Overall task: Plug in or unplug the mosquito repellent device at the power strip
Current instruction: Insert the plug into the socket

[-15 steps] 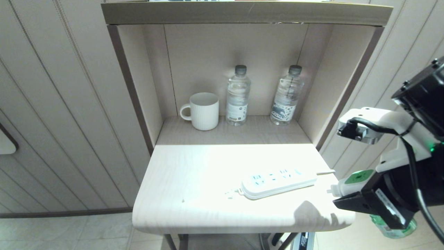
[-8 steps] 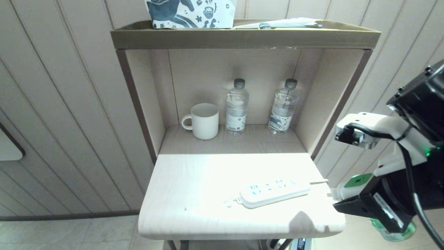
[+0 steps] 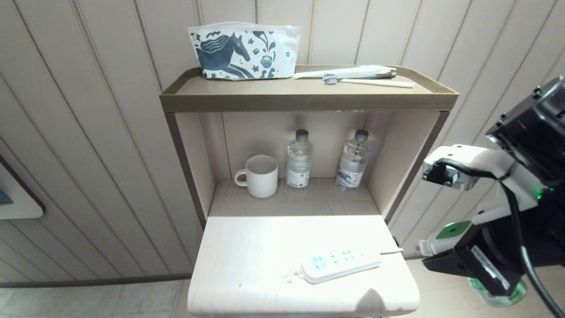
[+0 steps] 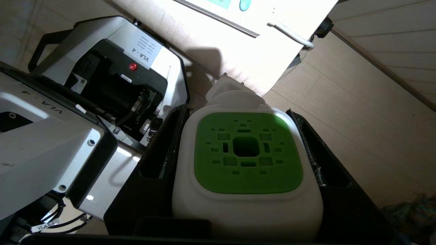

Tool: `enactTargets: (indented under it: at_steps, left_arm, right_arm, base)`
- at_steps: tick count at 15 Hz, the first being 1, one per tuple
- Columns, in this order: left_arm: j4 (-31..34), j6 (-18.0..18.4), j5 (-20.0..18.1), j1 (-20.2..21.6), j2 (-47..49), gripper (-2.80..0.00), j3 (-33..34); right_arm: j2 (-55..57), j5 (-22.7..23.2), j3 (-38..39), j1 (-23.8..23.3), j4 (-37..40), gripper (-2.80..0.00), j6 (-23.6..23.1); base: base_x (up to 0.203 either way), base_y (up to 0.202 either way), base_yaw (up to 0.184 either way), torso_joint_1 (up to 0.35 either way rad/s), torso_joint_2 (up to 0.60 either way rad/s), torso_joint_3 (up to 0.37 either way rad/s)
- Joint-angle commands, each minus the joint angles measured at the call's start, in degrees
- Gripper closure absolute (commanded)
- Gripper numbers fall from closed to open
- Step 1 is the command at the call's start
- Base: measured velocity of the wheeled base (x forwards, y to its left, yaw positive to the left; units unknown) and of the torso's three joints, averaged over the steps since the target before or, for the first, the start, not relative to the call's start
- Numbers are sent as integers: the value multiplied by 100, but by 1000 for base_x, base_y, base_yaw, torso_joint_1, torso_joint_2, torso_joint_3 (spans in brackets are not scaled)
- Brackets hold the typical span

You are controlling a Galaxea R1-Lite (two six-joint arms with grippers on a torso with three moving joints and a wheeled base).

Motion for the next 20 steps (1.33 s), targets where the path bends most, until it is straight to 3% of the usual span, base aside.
enactTargets:
  at_steps: [1,7,8,12,15,20]
  left_arm:
    - [4,-1,0,-1,9,0,1]
    - [4,-1,0,6,9,0,-8]
    - [4,-1,0,-2,9,0,1]
    - [4,-1,0,6,9,0,0]
    - [4,-1,0,4,9,0,-8]
    - [4,-1,0,0,9,0,1]
  right_arm:
    - [78,-6,10,-12,27,0,1]
    - [269,-21,66,-30,-8,0,-75]
    - [367,-27,45,-28,-12,0,-305]
    - [1020,-103,-77,-157,-160,0,-2236]
    - [1279,-210,6,-100,-716,0,-2589]
    - [1781,-212,-27,112,-941,0,-3420]
  base:
    - [0,0,0,256,-549,-298]
    - [0,0,0,215,-453,-243]
    - [0,0,0,55,-91,-50]
    - [0,0,0,8,-12,-6]
    - [0,0,0,0,0,0]
    - [0,0,0,0,0,0]
